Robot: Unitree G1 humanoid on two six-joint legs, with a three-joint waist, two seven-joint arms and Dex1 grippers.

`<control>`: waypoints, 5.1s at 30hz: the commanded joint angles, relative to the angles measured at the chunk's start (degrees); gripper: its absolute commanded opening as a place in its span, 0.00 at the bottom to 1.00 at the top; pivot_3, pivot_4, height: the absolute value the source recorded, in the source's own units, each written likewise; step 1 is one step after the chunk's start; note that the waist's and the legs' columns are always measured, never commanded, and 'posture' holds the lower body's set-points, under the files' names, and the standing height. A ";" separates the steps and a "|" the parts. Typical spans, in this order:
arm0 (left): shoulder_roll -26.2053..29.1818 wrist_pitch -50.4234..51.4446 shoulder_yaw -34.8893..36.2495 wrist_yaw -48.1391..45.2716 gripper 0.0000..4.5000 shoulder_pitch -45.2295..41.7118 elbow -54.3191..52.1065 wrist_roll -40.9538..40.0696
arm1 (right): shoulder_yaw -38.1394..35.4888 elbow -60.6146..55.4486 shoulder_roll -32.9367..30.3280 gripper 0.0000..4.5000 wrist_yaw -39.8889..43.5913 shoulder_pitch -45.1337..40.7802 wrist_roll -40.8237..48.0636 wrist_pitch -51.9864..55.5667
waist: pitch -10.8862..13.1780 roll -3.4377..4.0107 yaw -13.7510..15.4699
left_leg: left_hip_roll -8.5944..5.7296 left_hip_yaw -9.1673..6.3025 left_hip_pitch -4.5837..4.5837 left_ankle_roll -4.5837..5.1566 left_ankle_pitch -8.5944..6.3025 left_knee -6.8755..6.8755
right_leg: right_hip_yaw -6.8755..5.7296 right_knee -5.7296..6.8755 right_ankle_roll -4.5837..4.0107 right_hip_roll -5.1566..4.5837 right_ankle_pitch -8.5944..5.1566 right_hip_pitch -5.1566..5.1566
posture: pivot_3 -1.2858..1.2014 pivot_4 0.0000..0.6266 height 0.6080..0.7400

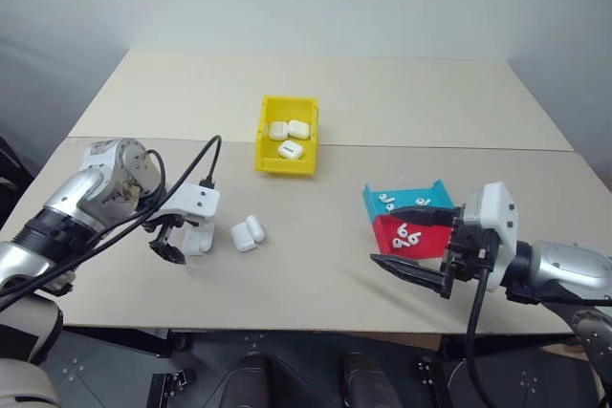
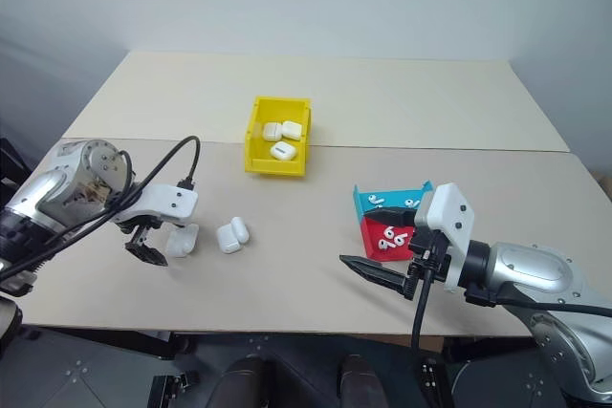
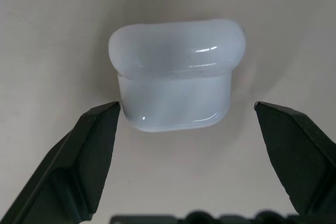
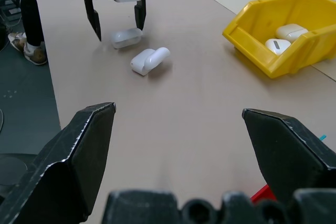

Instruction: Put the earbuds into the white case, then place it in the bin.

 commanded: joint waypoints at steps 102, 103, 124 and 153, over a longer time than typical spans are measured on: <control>-33.17 7.37 34.13 25.71 0.61 19.95 -31.16 -51.04 | 44.12 66.29 -1.43 0.54 46.06 -50.05 -55.72 -48.14 | -0.01 0.04 -1.30 | 0.00 0.07 0.08 -0.02 0.01 0.00 | 0.06 -0.03 -0.01 -0.02 0.05 0.01 | 0.52 0.24 1.00; -33.12 7.40 34.14 25.78 0.61 20.02 -31.27 -51.08 | 44.12 66.57 -1.27 0.54 46.02 -49.98 -56.01 -48.28 | -0.01 0.04 -1.30 | 0.00 0.07 0.09 -0.02 0.01 0.00 | 0.06 -0.03 -0.01 -0.02 0.05 0.01 | 0.52 0.24 1.00; -32.73 7.46 34.20 27.62 0.61 21.30 -32.86 -51.33 | 43.71 69.18 0.26 0.16 46.33 -49.25 -58.25 -48.61 | -0.01 0.05 -1.31 | 0.00 0.07 0.24 -0.02 0.01 -0.02 | 0.06 -0.04 -0.01 -0.02 0.05 0.15 | 0.52 0.24 1.00; -36.41 6.53 31.13 20.59 0.61 10.03 -20.38 -50.85 | -12.91 9.42 12.36 0.15 -0.90 -32.98 8.00 16.93 | 0.02 0.09 -1.23 | -0.02 -0.01 0.05 -0.01 0.00 -0.10 | 0.04 -0.12 0.00 -0.03 0.05 0.04 | 0.52 0.24 1.00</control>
